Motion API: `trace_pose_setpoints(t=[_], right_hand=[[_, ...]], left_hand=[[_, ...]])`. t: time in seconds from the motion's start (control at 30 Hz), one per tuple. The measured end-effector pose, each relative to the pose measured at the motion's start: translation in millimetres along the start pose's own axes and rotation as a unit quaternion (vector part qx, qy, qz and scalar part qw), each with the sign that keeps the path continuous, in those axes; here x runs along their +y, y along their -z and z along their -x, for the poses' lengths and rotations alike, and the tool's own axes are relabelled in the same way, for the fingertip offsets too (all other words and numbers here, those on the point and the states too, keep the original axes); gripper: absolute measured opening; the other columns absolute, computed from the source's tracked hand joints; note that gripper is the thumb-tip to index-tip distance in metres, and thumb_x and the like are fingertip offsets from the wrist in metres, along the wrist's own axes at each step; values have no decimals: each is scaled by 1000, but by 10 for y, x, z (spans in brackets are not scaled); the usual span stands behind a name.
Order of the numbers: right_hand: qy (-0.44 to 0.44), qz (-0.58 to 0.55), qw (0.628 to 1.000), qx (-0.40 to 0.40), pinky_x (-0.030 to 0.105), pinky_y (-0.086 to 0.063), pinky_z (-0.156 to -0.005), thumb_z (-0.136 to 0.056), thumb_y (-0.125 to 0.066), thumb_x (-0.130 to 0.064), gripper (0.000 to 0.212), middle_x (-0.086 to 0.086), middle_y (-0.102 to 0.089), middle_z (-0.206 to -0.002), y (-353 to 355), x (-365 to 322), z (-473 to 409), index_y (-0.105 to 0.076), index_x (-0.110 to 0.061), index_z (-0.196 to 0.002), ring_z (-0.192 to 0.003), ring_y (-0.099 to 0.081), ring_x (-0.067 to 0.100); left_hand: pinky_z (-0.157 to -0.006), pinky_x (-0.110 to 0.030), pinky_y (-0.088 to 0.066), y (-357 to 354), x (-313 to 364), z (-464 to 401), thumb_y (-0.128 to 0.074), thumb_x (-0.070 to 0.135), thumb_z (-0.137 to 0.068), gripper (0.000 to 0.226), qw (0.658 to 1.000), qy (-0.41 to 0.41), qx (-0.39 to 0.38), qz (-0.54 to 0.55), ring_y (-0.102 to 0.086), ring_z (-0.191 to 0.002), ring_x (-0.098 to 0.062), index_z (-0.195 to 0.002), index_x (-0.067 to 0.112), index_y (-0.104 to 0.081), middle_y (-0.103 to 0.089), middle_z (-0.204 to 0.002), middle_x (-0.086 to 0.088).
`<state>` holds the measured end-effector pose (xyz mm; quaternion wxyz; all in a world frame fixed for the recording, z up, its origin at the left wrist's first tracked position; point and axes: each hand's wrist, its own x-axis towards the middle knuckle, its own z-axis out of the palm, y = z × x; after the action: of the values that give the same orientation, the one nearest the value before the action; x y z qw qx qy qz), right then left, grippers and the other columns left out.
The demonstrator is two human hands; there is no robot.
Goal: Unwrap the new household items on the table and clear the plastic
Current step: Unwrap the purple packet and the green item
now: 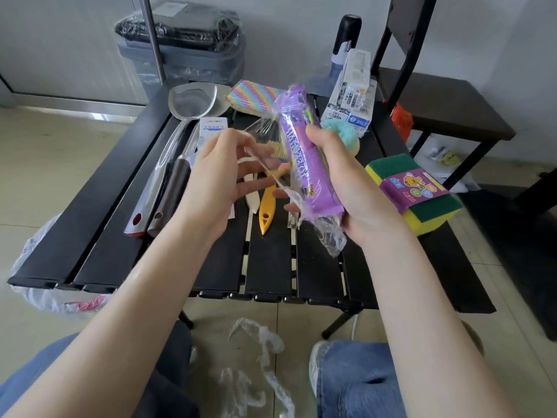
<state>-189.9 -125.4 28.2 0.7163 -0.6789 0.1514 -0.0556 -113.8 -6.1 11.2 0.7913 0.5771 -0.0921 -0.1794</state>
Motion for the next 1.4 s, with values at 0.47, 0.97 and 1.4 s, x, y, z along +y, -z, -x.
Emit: trace_pose_setpoints(t=[0.47, 0.97, 1.4], right_hand=[[39, 120, 992, 1, 32, -47, -68, -95, -51, -39, 20, 6, -61, -85, 17, 45, 22, -57, -21, -101, -70, -61, 16], [-15, -115, 993, 23, 35, -54, -69, -99, -40, -36, 27, 10, -62, -95, 156, 27, 2, -62, -21, -98, -78, -60, 24], [13, 0, 994, -113, 45, -55, -90, -46, -70, -72, 116, 5, -60, -128, 138, 95, 16, -32, -24, -144, -108, -63, 18]], left_hand=[[-55, -27, -57, 96, -25, 15, -60, 20, -93, 21, 966, -200, -8, -164, -58, -50, -5, -79, 14, -47, -55, -65, -4], [-51, -21, -53, 136, -32, -108, -43, 14, -102, 14, 996, 5, 49, 80, -59, -49, -6, -88, 11, -42, -55, -68, -2], [-48, -18, -51, 66, -46, -39, -48, 7, -99, 6, 994, 35, 55, 87, -53, -53, -8, -94, 5, -46, -53, -70, -3]])
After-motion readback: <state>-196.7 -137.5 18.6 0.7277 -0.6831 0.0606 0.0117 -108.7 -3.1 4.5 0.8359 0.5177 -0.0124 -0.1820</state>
